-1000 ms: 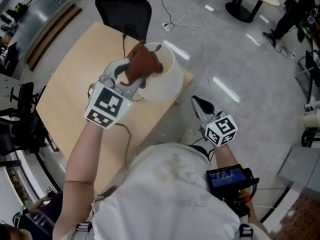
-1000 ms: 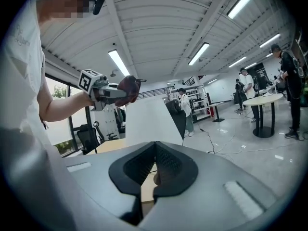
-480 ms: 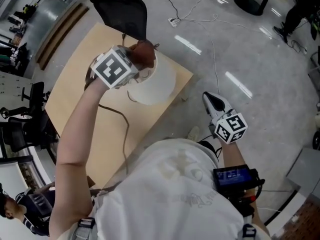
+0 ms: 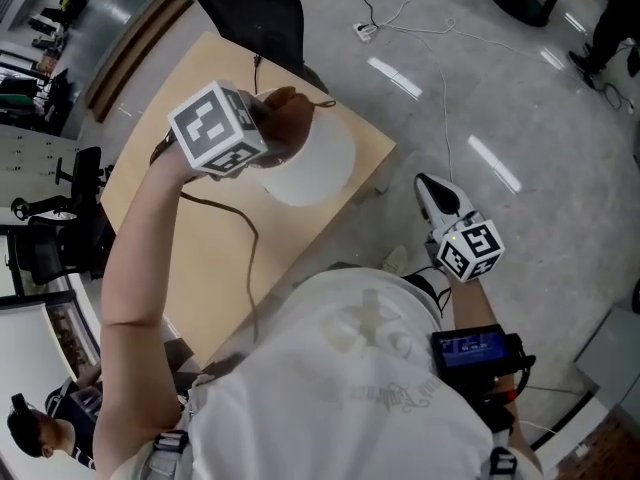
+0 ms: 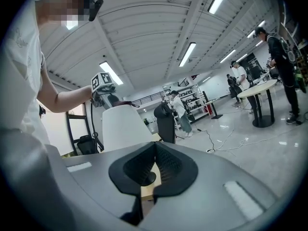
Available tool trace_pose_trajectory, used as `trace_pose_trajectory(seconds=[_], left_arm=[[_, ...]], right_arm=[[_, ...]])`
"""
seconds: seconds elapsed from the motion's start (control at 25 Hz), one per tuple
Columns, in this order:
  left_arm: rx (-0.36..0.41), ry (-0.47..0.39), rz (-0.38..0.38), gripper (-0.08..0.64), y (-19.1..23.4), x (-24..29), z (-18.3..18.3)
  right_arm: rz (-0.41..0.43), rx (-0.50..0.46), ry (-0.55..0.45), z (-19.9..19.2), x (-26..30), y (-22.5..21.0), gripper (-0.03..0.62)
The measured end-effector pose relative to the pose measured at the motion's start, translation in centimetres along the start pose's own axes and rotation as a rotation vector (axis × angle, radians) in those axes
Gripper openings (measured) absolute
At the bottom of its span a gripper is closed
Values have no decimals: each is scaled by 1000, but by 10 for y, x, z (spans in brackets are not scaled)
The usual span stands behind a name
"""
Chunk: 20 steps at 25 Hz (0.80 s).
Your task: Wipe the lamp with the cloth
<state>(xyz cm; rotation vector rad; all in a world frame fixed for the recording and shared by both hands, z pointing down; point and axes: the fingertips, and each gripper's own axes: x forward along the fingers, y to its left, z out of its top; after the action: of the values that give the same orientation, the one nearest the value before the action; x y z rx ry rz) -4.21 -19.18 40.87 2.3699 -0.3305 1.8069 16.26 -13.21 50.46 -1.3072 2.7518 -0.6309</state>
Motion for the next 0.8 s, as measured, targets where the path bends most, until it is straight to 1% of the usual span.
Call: trace_pose_trajectory(seconds=[0.12, 0.2, 0.28, 0.36, 0.44, 0.52, 0.56, 0.6, 0.68, 0.72, 0.8], left_arm=[[9, 94, -57, 126, -2, -5, -15], [-3, 164, -54, 126, 1, -6, -29], [-8, 237, -8, 126, 8, -7, -43], [-7, 276, 67, 126, 21, -8, -51], [-15, 257, 133, 126, 31, -10, -49], [-32, 205, 155, 127, 34, -10, -40], [-44, 177, 141, 127, 31, -9, -37], [-55, 151, 111, 127, 26, -7, -34], [-58, 116, 28, 127, 12, -5, -32], [-48, 116, -2, 127, 7, -8, -33], [-31, 156, -16, 127, 6, -25, -43]], right_arm=[[13, 0, -1, 5, 6, -2, 11], [19, -1, -7, 6, 7, -1, 11], [24, -2, -12, 7, 8, 1, 11], [28, -3, -15, 8, 10, 3, 12], [33, -6, -16, 9, 11, 5, 12], [32, -6, -17, 9, 10, 5, 12], [28, -4, -18, 9, 8, 5, 11], [25, -3, -17, 8, 6, 4, 12], [25, -8, -17, 9, 6, 2, 12], [33, -15, -22, 11, 11, 3, 12], [61, -24, -43, 18, 28, 7, 12]])
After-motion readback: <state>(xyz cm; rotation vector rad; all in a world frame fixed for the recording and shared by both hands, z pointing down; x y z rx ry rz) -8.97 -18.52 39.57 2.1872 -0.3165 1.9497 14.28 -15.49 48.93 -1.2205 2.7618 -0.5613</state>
